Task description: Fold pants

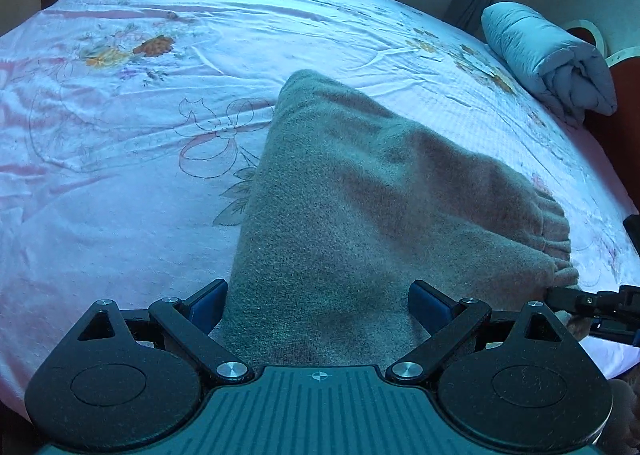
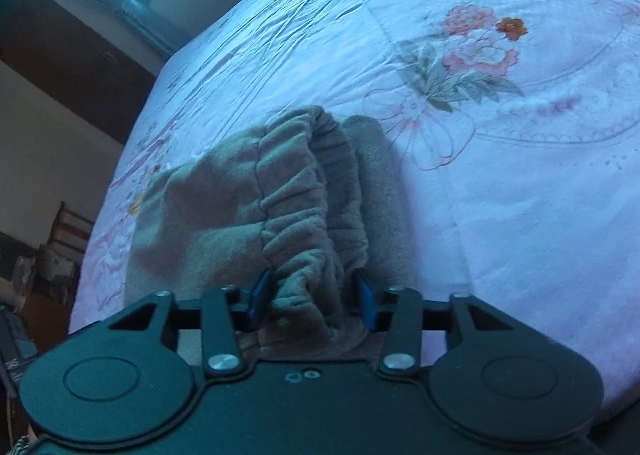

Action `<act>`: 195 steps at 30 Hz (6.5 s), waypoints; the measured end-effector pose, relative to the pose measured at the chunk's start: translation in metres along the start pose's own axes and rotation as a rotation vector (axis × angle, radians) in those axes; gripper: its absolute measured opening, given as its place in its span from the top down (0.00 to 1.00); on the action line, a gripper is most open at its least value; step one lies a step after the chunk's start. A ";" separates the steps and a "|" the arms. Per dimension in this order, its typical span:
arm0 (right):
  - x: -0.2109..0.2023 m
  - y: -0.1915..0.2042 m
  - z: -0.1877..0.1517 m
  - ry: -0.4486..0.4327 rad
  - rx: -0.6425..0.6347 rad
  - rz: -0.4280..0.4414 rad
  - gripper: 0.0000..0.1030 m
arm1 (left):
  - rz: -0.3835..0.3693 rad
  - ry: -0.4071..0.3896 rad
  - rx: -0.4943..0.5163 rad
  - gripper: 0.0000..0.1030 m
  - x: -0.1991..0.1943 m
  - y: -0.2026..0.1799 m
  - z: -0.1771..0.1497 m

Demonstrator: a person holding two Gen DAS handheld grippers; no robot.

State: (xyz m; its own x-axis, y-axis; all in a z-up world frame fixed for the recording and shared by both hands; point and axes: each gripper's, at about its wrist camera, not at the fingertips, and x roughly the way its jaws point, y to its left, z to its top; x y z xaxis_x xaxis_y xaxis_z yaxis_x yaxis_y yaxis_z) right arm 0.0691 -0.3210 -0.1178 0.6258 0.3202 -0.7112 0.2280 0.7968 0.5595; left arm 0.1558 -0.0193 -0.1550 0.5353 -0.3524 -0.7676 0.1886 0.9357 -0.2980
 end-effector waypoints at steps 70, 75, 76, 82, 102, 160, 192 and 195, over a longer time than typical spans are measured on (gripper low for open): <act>-0.010 0.039 0.042 -0.164 -0.256 -0.199 0.32 | 0.134 -0.003 0.164 0.31 0.016 -0.032 0.065; -0.005 0.005 0.030 -0.083 -0.124 -0.139 0.28 | 0.135 0.021 0.159 0.31 0.017 -0.028 0.048; -0.003 -0.001 0.028 -0.072 -0.086 -0.112 0.27 | 0.135 0.025 0.159 0.31 0.018 -0.028 0.046; 0.015 -0.024 0.022 0.015 0.060 -0.002 0.25 | 0.123 0.049 0.132 0.22 0.026 -0.025 0.035; 0.034 -0.010 0.013 0.031 -0.003 -0.017 0.21 | 0.052 0.091 0.061 0.09 0.042 -0.027 0.019; -0.022 0.057 0.076 -0.187 -0.112 0.143 0.67 | -0.082 -0.254 0.026 0.78 -0.033 -0.042 0.127; 0.188 0.042 0.268 -0.230 -0.111 -0.109 0.24 | 0.249 -0.163 0.161 0.08 0.209 -0.027 0.283; 0.159 0.047 0.260 -0.277 -0.122 -0.151 0.21 | 0.290 -0.163 0.180 0.06 0.185 -0.031 0.279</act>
State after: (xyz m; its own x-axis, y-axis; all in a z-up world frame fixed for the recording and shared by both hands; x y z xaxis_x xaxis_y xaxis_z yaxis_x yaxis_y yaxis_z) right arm 0.3734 -0.3655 -0.0942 0.7745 0.0556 -0.6301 0.2532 0.8856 0.3893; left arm 0.4787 -0.1093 -0.1300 0.7089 -0.0785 -0.7009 0.1439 0.9890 0.0347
